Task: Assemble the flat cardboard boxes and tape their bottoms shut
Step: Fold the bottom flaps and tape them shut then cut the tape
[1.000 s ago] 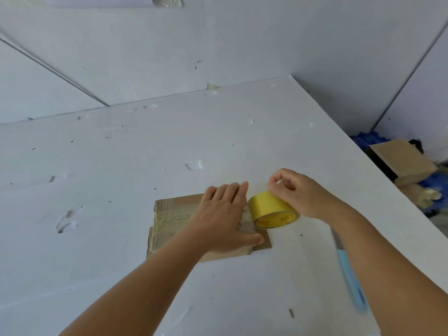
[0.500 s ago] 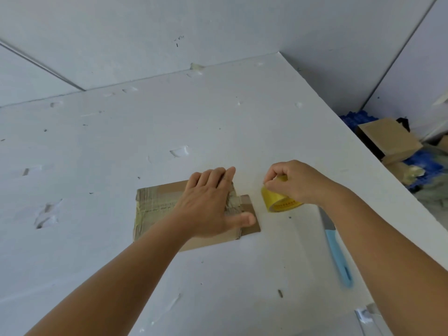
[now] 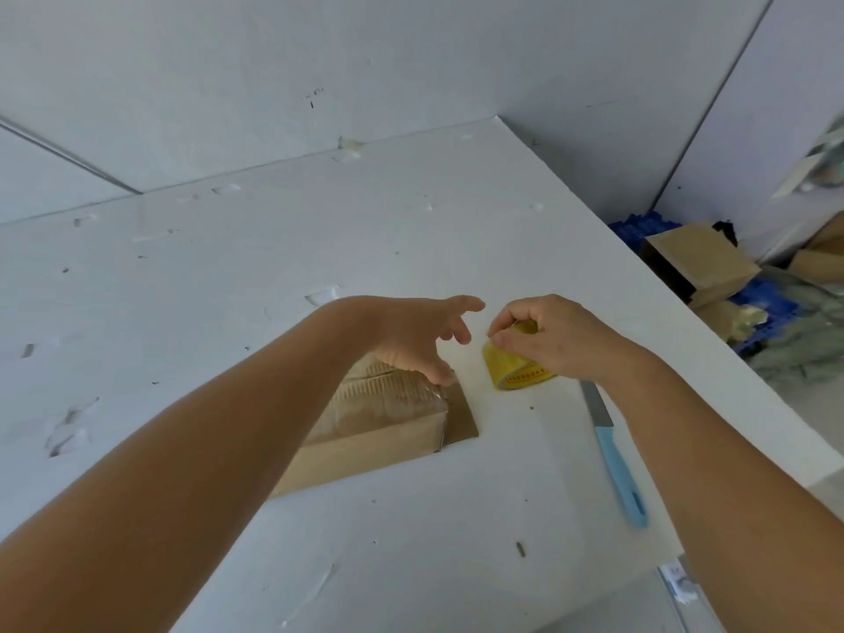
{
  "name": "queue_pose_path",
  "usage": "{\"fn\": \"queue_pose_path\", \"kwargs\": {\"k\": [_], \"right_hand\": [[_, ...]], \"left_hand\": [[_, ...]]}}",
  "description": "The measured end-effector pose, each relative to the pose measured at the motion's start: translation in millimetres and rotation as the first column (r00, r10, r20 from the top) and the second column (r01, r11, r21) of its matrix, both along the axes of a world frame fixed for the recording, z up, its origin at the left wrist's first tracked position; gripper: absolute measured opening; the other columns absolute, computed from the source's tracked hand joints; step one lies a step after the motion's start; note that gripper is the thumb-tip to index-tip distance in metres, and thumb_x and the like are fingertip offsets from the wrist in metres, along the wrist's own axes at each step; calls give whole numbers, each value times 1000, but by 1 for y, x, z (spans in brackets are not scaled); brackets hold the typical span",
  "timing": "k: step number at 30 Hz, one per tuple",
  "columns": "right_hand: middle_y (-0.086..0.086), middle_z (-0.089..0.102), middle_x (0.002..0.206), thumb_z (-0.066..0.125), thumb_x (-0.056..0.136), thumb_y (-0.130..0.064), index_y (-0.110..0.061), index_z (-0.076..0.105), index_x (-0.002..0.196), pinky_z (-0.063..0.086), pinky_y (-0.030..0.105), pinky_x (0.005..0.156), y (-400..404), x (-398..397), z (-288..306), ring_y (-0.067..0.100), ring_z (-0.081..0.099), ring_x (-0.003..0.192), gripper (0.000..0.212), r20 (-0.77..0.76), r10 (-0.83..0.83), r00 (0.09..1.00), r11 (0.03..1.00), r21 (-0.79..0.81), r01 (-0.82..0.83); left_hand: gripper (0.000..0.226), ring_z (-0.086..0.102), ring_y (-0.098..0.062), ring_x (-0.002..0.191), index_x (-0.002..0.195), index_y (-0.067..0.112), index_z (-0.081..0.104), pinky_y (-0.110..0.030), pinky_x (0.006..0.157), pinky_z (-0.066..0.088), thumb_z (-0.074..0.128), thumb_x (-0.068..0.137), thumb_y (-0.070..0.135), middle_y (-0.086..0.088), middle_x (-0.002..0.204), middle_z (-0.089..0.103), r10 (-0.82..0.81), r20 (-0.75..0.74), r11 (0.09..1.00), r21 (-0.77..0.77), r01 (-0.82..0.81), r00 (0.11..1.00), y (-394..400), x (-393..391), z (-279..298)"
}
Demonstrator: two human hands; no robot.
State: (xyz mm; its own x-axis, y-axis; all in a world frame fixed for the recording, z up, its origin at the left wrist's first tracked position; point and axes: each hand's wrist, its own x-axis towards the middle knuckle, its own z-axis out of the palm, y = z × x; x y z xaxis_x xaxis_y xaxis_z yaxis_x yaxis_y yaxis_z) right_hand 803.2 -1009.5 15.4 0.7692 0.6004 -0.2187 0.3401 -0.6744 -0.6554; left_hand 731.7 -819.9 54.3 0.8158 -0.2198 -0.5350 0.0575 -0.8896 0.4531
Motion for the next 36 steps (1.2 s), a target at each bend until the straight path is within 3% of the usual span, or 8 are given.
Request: {"fn": "queue_pose_path", "kwargs": {"k": [3,7,12,18,21,26,29,36], "right_hand": [[-9,60,105,59,85,-42,-42,65,88,50,41,87,-5,0,3,22,49,108,7,11,-25,1000,1000,6,25],[-18,58,103,57,87,-43,-40,65,100,47,37,92,-12,-6,3,17,49,108,15,26,-31,999,999,38,30],[0,46,137,38,99,-28,-24,49,134,36,35,107,-23,-15,-19,19,42,126,37,118,-152,981,986,86,142],[14,35,136,46,93,-30,-26,33,142,36,36,97,-53,-30,-62,33,33,126,51,69,-349,935,886,-300,353],[11,30,129,51,88,-31,-30,23,145,36,32,86,-65,-40,-76,31,33,117,63,53,-414,909,841,-359,405],[13,40,121,41,92,-14,-24,41,132,41,32,77,-71,-43,-87,28,41,93,41,114,-451,885,825,-324,462],[13,52,114,37,92,-7,-16,46,130,39,31,71,-72,-41,-84,29,50,93,40,175,-426,888,837,-296,460],[3,58,79,44,95,-19,-35,47,135,42,21,63,-53,-58,-15,15,54,72,43,184,-296,937,948,177,264]], "left_hand": [[86,59,-9,101,148,30,18,-29,93,50,65,80,3,14,126,54,20,-86,983,-181,-35,996,-4,6,0],[71,59,-8,89,143,34,30,-27,94,48,52,86,-2,21,121,59,83,-54,943,-319,-96,995,-2,2,-5],[63,58,-7,83,136,36,39,-27,93,42,38,89,-6,19,115,63,156,-31,914,-374,-156,987,1,-2,-13],[64,59,-5,78,135,34,41,-28,90,41,37,87,-8,16,113,66,218,9,912,-359,-201,976,-3,0,-21],[64,59,-6,78,134,35,41,-24,86,38,37,87,-9,15,113,66,225,29,915,-351,-201,974,-6,2,-23],[63,58,-11,79,133,33,43,-22,80,40,38,87,-10,12,112,66,255,44,904,-365,-222,966,-7,1,-27],[62,58,-11,79,133,33,45,-23,80,41,40,87,-9,13,110,66,257,32,903,-364,-228,966,-6,1,-29],[64,58,-8,77,135,36,44,-38,96,49,48,85,-4,20,106,67,293,50,900,-351,-258,955,-7,-2,-28]]}}
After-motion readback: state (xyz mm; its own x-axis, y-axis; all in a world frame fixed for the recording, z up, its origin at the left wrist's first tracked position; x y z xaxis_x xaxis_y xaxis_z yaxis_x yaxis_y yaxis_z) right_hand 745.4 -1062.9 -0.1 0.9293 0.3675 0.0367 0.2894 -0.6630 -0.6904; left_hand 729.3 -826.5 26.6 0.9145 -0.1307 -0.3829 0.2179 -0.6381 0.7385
